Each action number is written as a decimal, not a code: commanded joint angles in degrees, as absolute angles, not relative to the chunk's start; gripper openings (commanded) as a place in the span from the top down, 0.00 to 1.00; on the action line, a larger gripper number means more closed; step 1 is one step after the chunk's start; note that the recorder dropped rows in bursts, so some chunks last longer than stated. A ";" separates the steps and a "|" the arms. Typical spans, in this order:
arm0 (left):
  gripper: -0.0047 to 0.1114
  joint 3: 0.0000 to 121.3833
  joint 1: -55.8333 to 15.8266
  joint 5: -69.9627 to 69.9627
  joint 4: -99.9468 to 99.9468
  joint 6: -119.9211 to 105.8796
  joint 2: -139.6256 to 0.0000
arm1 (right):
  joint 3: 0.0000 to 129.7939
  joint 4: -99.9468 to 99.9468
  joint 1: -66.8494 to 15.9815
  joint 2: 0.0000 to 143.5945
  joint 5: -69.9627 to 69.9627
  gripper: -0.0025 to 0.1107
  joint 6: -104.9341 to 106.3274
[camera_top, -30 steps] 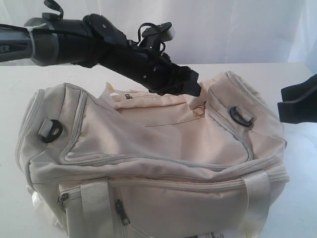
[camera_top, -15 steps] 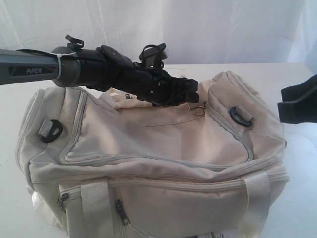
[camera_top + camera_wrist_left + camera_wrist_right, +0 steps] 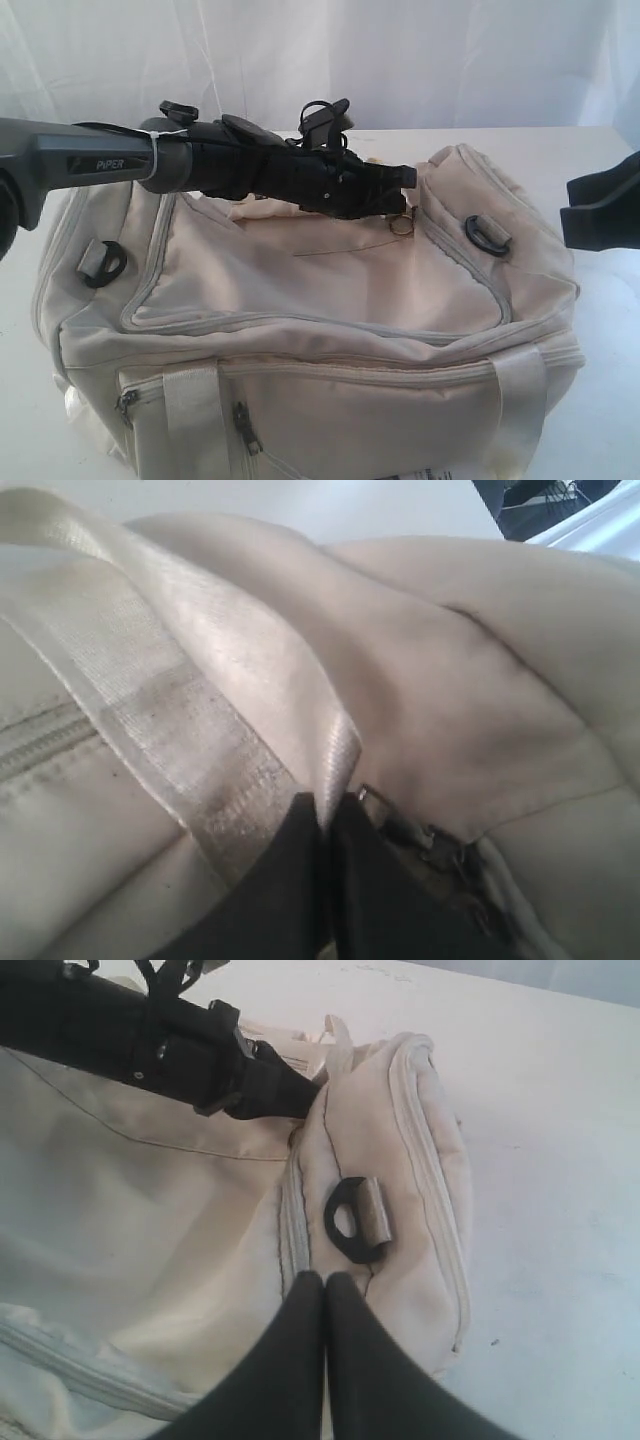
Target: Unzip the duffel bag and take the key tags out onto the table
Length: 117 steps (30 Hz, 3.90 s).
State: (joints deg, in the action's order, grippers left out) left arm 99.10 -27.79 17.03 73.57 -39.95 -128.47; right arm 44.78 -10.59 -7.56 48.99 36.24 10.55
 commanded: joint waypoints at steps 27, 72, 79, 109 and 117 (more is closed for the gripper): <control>0.96 99.40 -28.09 21.02 63.69 -43.46 -107.47 | 44.55 -23.27 -7.34 52.63 31.97 0.77 10.96; 0.96 99.40 -28.09 22.28 55.29 -32.80 -108.28 | 49.26 -67.68 -7.55 80.73 18.96 0.56 43.00; 0.96 99.40 -28.09 22.57 54.78 -33.01 -107.80 | 50.70 -67.68 -7.55 83.17 17.00 0.62 43.10; 0.96 99.40 -25.25 21.06 44.20 -20.83 -107.92 | 50.70 -42.10 -6.71 74.99 31.64 0.98 25.06; 0.96 99.40 -25.25 20.52 43.58 -20.83 -107.92 | 50.70 -29.82 -6.71 71.01 41.25 0.98 17.48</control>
